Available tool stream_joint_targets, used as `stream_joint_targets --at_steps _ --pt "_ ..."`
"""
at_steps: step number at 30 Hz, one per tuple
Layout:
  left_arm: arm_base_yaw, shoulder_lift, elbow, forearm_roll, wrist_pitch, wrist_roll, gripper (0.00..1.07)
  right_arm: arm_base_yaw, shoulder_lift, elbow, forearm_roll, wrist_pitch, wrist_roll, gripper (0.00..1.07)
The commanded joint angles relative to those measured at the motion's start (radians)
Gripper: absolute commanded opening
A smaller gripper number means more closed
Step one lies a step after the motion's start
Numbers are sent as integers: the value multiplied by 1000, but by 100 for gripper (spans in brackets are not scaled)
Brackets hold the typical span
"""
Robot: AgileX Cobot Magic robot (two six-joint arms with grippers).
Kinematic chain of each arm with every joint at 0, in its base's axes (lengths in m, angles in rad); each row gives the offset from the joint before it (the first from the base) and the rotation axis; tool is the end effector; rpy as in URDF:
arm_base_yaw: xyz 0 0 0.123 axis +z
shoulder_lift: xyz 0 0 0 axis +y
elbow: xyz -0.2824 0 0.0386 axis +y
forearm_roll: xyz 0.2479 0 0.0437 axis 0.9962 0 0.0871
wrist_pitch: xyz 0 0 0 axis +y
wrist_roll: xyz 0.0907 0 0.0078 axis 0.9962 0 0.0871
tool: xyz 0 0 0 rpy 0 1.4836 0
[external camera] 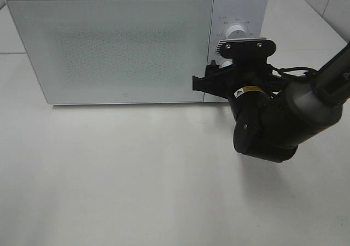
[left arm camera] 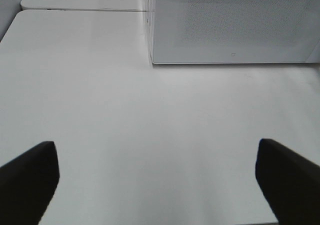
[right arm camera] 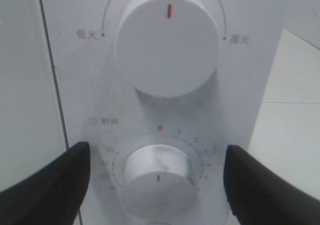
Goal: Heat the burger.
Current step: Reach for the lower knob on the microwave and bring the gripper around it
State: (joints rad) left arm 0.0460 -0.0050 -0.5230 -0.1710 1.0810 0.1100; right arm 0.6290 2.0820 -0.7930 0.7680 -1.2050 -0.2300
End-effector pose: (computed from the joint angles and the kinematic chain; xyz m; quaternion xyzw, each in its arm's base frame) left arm -0.0092 -0.0141 0.2828 0.0325 0.8475 -0.0442 0.5279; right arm 0.3190 0.1591 0.1160 0.0387 0.7377 -0.0189 0.6738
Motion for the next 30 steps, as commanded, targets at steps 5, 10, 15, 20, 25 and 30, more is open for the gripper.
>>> stream_joint_targets --at_steps 5,10,15,20,25,30 --pt "3 -23 3 -5 -5 0 100 -11 14 -27 -19 -7 -12 72" --pt "3 -23 3 -5 -5 0 100 -11 33 -37 -19 -9 -12 72" --pt "3 -23 3 -4 -5 0 100 -11 45 -50 -18 -13 -12 72" --pt "3 -23 3 -4 -5 0 100 -11 43 -50 1 -43 -25 67" --pt "3 -23 3 -4 -5 0 100 -11 40 -50 8 -65 -27 63" --pt "3 -23 3 -4 -5 0 100 -11 40 -50 8 -125 -42 42"
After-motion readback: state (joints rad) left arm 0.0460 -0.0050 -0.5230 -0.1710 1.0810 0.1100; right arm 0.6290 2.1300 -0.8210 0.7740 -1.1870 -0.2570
